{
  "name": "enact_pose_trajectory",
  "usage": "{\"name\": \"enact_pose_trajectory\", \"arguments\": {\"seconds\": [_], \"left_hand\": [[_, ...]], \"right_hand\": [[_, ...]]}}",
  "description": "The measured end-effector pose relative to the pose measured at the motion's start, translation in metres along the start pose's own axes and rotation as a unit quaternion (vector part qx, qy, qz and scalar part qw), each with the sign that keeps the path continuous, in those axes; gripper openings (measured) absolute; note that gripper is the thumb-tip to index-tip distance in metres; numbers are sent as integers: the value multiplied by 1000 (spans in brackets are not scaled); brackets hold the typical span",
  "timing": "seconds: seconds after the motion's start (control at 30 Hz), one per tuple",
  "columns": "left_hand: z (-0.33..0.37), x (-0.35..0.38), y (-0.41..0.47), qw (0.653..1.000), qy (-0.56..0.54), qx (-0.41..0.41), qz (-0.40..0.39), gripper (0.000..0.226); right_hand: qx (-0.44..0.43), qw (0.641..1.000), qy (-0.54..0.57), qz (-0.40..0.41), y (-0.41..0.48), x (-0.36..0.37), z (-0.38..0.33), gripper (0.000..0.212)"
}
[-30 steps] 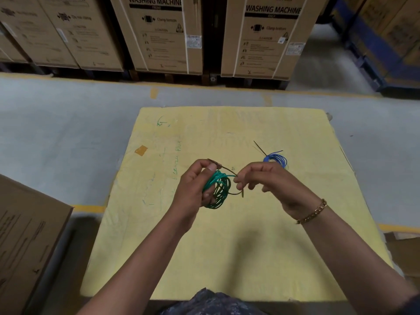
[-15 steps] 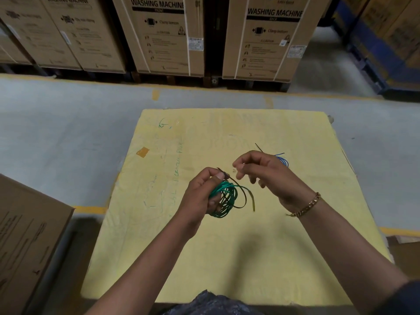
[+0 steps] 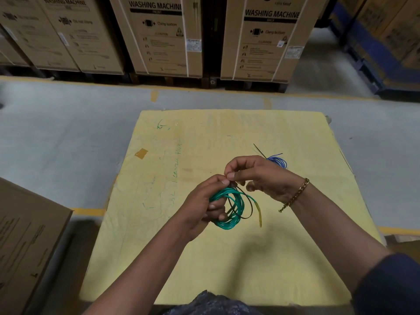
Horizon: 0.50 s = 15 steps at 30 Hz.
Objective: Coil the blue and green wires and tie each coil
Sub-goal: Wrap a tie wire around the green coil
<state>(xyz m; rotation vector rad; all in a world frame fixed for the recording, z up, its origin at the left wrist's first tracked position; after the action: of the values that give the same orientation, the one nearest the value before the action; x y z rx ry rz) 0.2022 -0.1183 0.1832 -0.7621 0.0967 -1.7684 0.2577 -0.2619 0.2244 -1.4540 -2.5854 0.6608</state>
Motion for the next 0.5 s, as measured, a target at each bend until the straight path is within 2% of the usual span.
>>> {"name": "enact_pose_trajectory", "arguments": {"seconds": [0.07,0.13,0.23,0.33,0.43,0.5], "left_hand": [[0,0,0,1000,-12,-17,-10,16],[0,1,0,999,12,-31,-38,16],[-8,5,-5,992,56,-64,-97,18],[-19,5,-7,992,17,-80,-100,21],[-22,4,-7,994,-20,-78,-74,28],[-19,4,-6,996,-22,-63,-56,25]], "right_hand": [[23,1000,9,-1,3,0,1,14],[37,998,36,36,7,-5,0,14],[37,980,106,164,13,-25,-6,13],[11,957,144,250,15,-43,-10,8],[19,960,157,232,13,-39,-1,10],[50,976,144,156,10,-27,8,23]]}}
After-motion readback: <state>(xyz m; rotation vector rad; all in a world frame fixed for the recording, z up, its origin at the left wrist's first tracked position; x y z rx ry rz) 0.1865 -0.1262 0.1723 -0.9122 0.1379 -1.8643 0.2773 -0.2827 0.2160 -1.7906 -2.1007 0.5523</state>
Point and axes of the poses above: each hand's wrist, its own y-axis towards the middle knuckle, its own x-axis out of the palm, z = x × y, the point moved 4 cm from there along y, towards the middle knuckle, and after that the axes turned 1 degree about z, right-handed, at the moved point
